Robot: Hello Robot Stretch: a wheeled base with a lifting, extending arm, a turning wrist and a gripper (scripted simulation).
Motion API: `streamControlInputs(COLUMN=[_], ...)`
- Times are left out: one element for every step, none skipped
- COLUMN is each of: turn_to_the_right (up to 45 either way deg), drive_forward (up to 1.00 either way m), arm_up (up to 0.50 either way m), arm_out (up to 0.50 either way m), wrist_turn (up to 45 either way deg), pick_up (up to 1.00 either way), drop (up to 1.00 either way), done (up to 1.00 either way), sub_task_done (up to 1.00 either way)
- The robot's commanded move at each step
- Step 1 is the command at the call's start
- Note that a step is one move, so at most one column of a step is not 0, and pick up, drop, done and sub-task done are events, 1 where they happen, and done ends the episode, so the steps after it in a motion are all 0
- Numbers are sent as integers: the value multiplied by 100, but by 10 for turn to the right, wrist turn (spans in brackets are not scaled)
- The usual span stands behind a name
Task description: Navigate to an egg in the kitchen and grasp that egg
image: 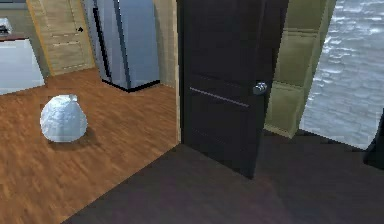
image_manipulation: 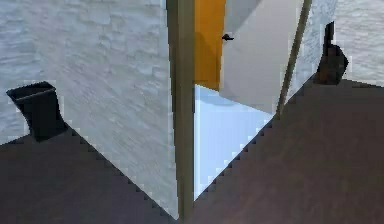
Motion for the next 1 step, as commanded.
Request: streamControlInputs(turn_to_the_right=[120], drive_forward=[0], arm_up=[0], arm_out=[0], wrist_turn=[0], pick_up=[0], drop=[0], done=[0], sub_task_done=[0])
